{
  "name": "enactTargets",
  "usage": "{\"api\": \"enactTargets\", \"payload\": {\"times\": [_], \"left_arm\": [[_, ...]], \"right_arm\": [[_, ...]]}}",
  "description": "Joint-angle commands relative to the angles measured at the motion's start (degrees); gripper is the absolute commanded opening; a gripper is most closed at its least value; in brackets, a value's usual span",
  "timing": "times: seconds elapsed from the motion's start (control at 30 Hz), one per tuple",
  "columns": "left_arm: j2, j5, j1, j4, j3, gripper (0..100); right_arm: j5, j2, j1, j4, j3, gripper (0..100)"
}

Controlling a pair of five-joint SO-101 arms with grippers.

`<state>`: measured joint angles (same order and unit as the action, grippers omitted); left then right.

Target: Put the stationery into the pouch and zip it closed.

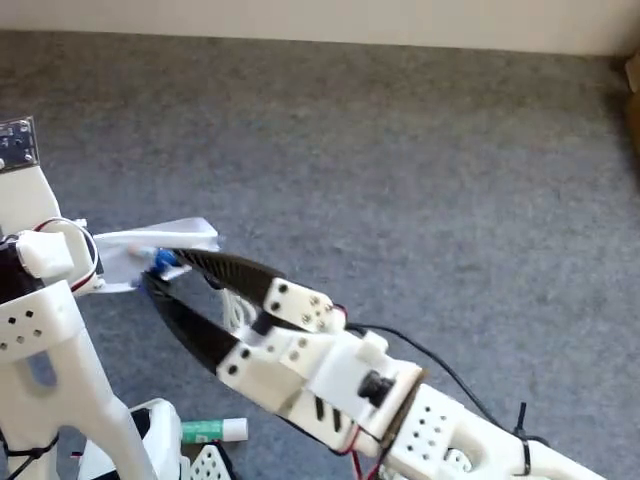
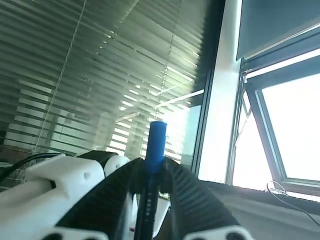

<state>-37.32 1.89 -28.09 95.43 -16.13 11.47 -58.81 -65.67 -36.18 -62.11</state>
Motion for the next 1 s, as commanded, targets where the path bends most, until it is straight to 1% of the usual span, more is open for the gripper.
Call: {"api": "enactTargets", "payload": {"times": [0.0, 0.13, 0.27, 0.5, 0.6, 0.97], "left_arm": [[-0.22, 0.35, 1.27, -1.14, 0.04, 1], [-0.22, 0.35, 1.27, -1.14, 0.04, 1], [-0.22, 0.35, 1.27, -1.14, -0.31, 1], [-0.22, 0.26, 1.27, -1.14, -0.57, 1], [-0.22, 0.26, 1.27, -1.14, -0.57, 1], [-0.22, 0.26, 1.27, -1.14, -0.57, 1]], "right_arm": [[0.62, 7.6, 0.75, -3.12, 9.98, 0.5], [0.62, 14.73, 3.65, -12.26, 14.02, 0.5], [0.7, 20.79, 5.14, -16.48, 12.88, 0.5], [0.7, 27.12, 5.23, -17.27, 12.44, 0.5], [0.7, 27.38, 5.05, -17.27, 10.15, 0.5], [0.62, 19.3, 4.79, -17.27, 8.84, 0.5]]}}
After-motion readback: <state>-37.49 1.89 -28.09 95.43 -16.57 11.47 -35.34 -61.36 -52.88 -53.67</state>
